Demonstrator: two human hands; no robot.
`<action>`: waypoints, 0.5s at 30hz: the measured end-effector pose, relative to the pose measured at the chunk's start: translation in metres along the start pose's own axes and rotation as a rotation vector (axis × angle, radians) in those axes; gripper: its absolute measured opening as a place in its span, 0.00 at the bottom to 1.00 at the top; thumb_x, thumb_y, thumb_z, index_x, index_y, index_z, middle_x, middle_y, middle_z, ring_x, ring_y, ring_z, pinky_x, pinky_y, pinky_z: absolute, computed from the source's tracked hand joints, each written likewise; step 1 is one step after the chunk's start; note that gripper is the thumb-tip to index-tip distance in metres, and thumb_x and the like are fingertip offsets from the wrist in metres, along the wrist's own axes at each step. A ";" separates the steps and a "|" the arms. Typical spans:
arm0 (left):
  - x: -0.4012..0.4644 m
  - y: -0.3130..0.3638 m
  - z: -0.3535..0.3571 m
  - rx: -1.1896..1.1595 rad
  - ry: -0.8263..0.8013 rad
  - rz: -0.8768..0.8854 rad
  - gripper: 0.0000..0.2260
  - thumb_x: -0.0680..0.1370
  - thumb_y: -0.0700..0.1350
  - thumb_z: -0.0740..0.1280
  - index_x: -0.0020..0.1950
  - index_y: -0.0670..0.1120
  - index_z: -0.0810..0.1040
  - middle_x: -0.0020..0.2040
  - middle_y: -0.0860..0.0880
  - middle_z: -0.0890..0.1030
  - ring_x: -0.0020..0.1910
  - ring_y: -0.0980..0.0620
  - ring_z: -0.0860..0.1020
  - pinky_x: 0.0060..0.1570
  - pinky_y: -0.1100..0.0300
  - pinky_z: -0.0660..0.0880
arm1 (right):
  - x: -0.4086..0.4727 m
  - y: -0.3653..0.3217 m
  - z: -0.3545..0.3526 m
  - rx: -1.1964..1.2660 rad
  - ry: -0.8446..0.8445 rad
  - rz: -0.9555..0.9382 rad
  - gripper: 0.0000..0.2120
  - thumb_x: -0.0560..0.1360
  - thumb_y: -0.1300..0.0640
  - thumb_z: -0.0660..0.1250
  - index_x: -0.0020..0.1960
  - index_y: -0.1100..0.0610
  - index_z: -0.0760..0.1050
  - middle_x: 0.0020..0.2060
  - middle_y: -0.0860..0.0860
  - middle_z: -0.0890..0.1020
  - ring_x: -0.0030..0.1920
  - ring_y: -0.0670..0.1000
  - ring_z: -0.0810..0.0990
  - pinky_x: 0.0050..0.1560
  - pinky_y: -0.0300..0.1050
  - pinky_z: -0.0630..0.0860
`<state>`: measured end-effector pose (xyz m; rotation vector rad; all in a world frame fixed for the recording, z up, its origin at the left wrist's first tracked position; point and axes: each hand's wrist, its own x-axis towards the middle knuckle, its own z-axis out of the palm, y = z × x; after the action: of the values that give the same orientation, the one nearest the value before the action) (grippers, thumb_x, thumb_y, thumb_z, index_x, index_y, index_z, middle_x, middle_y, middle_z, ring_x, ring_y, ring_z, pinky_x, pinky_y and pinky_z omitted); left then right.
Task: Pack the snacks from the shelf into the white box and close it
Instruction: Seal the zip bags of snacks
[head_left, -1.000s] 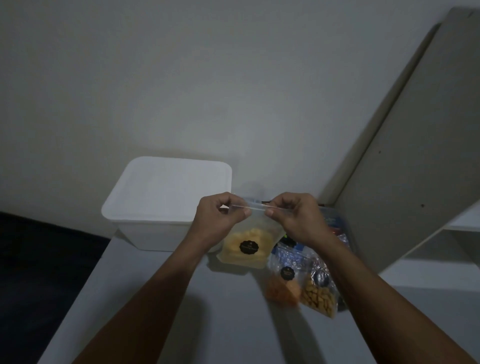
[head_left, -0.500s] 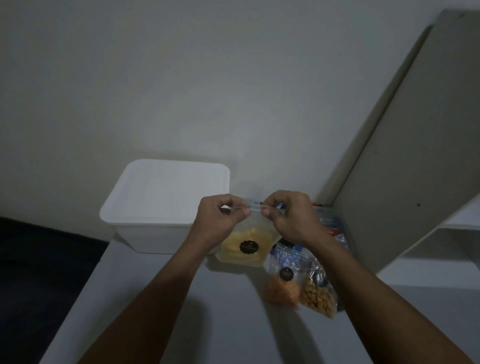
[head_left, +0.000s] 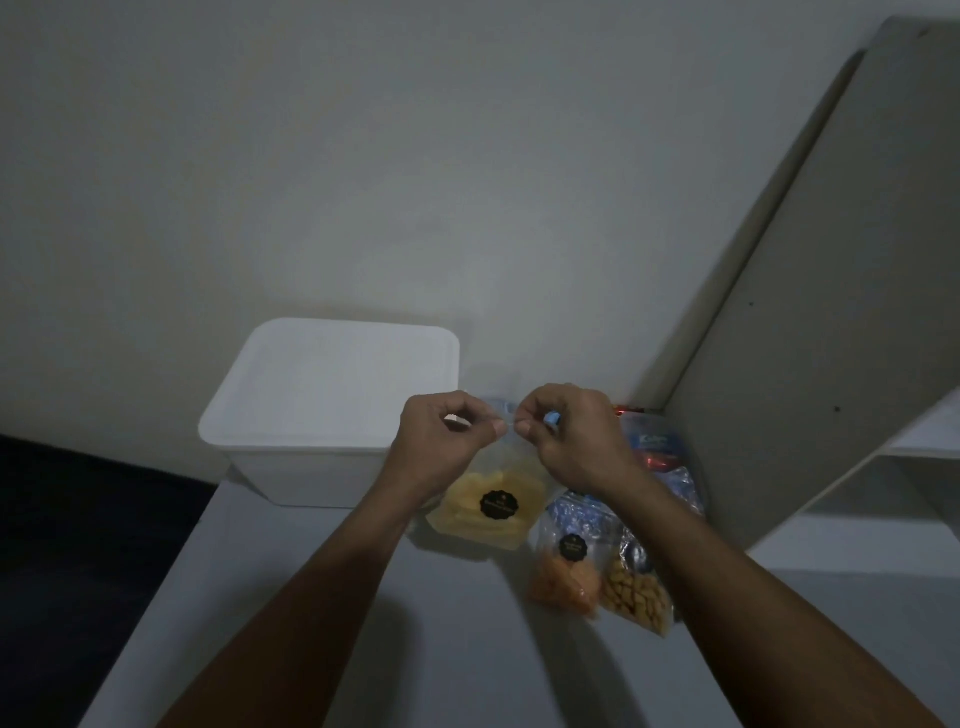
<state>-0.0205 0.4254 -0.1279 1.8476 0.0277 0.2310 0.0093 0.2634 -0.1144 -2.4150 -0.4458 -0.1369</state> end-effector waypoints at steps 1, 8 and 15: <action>0.000 0.000 0.000 0.010 0.013 0.002 0.02 0.70 0.40 0.75 0.39 0.45 0.84 0.38 0.48 0.84 0.39 0.50 0.82 0.43 0.59 0.80 | -0.001 0.001 0.000 0.028 -0.003 0.003 0.02 0.73 0.57 0.71 0.42 0.51 0.82 0.38 0.45 0.82 0.43 0.48 0.79 0.53 0.51 0.76; 0.010 -0.004 -0.011 -0.018 0.095 -0.024 0.04 0.69 0.38 0.76 0.36 0.47 0.84 0.36 0.49 0.84 0.37 0.53 0.82 0.42 0.61 0.78 | 0.000 0.014 -0.012 0.058 -0.055 0.038 0.03 0.72 0.56 0.73 0.46 0.53 0.84 0.39 0.48 0.84 0.42 0.48 0.80 0.45 0.44 0.77; 0.010 0.002 -0.001 -0.022 -0.053 0.015 0.04 0.68 0.40 0.77 0.40 0.47 0.85 0.38 0.50 0.84 0.39 0.57 0.81 0.41 0.67 0.75 | 0.002 0.009 -0.013 0.107 -0.026 0.047 0.05 0.71 0.57 0.75 0.46 0.54 0.85 0.37 0.47 0.83 0.37 0.42 0.79 0.37 0.37 0.73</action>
<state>-0.0114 0.4271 -0.1240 1.8321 -0.0248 0.1922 0.0143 0.2485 -0.1095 -2.3228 -0.3978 -0.0593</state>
